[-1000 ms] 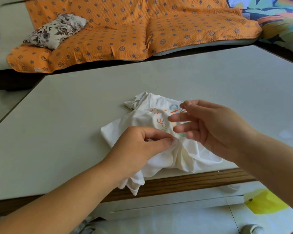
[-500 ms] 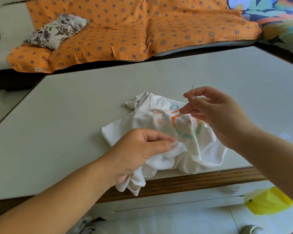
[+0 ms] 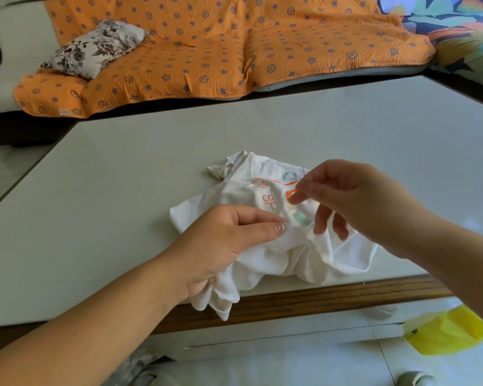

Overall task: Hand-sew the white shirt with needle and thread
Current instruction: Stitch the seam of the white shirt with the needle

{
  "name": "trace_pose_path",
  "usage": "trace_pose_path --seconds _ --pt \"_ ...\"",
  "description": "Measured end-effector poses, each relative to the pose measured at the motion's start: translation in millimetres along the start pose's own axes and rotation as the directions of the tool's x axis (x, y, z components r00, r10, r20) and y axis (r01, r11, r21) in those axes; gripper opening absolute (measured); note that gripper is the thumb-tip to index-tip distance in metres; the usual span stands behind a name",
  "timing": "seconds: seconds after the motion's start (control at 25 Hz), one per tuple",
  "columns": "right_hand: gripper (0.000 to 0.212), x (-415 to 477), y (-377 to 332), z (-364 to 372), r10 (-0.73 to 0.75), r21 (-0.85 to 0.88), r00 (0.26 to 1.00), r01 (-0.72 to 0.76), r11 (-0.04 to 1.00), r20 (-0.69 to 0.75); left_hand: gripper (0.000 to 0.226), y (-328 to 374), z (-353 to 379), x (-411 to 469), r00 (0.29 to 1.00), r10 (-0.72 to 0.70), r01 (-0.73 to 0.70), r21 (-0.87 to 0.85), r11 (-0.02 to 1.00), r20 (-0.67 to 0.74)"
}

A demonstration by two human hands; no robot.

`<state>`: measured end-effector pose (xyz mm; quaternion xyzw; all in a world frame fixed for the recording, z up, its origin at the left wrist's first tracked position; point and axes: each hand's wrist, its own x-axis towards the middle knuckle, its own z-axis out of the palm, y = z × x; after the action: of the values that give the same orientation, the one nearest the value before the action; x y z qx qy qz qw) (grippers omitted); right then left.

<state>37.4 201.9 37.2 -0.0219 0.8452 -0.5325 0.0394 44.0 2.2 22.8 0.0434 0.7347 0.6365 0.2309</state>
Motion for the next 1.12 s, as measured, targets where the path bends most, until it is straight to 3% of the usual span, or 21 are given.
trace_pose_path --seconds 0.12,0.24,0.56,0.96,1.12 --pt "0.01 -19 -8 5 0.075 -0.019 0.98 -0.073 0.997 0.183 0.018 -1 -2 1 0.999 0.037 -0.037 0.032 0.999 0.004" --pt "0.015 -26 -9 6 0.11 -0.032 0.973 -0.106 0.994 0.201 0.006 -2 -2 1 0.998 0.057 -0.056 0.074 0.996 -0.018" --pt "0.026 -27 -12 1 0.171 -0.107 0.959 -0.15 0.983 0.224 0.004 -2 -2 2 0.98 0.186 -0.16 0.287 0.945 -0.066" --pt "0.025 -23 -9 -1 0.161 -0.134 0.945 -0.127 0.983 0.285 0.005 -3 -2 3 0.987 0.145 -0.126 0.247 0.961 -0.063" --pt "0.022 -21 -5 -2 0.147 -0.068 0.941 -0.132 0.989 0.304 0.018 -2 -3 3 0.993 0.106 -0.097 0.162 0.982 -0.047"
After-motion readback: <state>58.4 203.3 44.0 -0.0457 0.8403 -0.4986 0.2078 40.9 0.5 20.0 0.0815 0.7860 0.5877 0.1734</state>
